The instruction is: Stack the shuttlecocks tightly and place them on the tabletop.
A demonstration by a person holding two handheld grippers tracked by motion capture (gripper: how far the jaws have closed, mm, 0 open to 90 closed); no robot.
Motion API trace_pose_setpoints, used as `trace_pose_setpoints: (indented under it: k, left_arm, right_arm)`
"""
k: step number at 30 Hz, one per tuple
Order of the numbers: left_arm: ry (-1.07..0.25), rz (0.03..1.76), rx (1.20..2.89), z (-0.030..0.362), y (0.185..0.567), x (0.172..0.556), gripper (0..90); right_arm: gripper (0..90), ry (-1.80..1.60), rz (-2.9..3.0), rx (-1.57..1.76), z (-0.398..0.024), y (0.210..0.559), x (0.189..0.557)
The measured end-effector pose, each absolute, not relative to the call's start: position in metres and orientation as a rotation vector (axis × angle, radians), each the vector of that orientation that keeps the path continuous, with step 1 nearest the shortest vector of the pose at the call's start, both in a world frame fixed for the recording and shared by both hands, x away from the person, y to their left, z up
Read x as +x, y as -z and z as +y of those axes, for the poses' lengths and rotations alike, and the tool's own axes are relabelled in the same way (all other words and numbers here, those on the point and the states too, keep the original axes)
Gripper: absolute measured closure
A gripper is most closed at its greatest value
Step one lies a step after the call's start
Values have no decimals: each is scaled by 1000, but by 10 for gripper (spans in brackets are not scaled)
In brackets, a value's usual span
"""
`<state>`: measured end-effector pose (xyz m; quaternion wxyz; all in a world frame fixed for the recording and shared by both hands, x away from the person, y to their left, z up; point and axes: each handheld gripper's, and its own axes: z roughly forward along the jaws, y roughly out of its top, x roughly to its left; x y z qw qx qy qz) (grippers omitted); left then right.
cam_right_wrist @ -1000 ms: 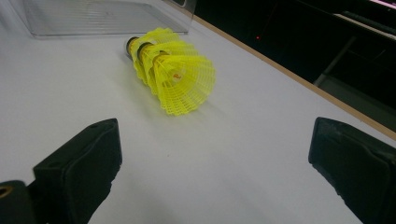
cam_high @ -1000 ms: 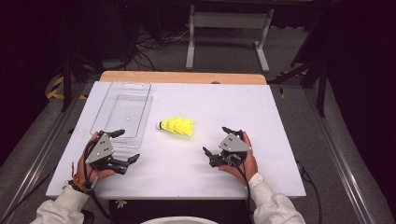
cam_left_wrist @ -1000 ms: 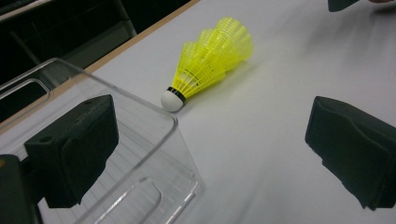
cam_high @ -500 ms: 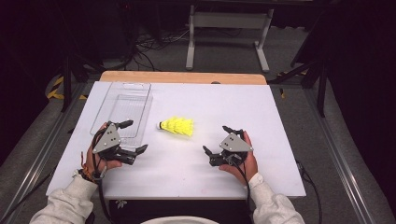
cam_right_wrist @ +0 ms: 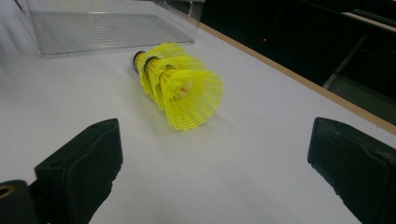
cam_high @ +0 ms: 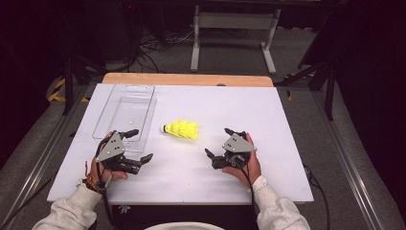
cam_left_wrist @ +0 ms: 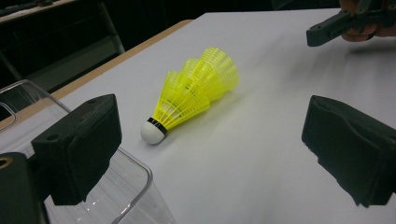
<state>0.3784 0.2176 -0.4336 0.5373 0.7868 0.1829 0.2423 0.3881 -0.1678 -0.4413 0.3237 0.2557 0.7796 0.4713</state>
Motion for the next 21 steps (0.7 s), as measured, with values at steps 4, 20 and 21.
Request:
trace_pose_setpoints:
  k: [4, 20, 21]
  left_arm:
    - [-571, 442, 1872, 217, 435, 380, 60]
    - [-565, 424, 1888, 214, 436, 379, 63]
    - [-566, 421, 1889, 214, 435, 379, 63]
  right_arm:
    - [46, -1256, 2078, 683, -164, 441, 395]
    - [164, -1227, 2288, 742, -125, 450, 426]
    - [187, -1204, 2300, 747, -122, 451, 427]
